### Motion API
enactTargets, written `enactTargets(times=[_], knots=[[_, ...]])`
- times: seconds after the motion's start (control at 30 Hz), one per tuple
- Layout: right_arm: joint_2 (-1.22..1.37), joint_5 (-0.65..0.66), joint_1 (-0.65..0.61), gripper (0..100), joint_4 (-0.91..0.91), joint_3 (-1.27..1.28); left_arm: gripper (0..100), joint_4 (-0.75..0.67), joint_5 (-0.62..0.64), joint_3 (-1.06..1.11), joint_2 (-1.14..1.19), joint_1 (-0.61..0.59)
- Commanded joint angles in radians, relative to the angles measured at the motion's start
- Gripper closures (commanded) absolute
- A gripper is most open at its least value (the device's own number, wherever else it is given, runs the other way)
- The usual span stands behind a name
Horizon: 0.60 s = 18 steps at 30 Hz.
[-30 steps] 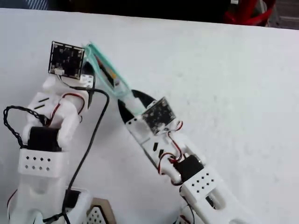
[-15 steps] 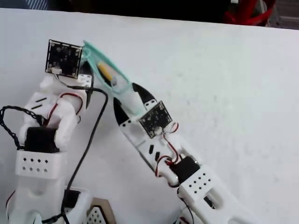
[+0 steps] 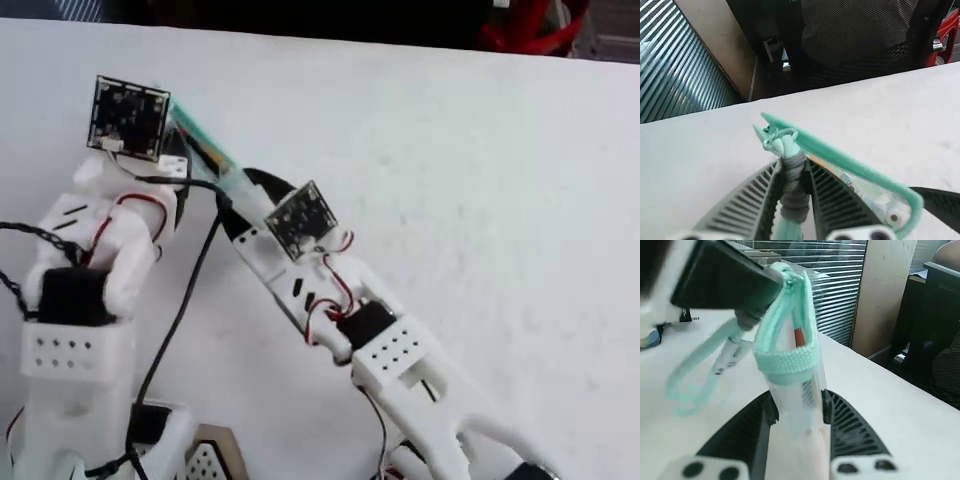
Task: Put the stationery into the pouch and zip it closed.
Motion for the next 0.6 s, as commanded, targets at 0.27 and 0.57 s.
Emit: enactTargets(times=[0.27, 0.57], knots=[[0.166, -0.057, 0.015, 97.9, 0.015, -0.167, 98, 0.25, -0.052, -0.29, -0.004, 0.173], [0.162, -0.06, 0.015, 97.9, 0.062, -0.184, 98, 0.315, -0.12, -0.331, -0.004, 0.019]])
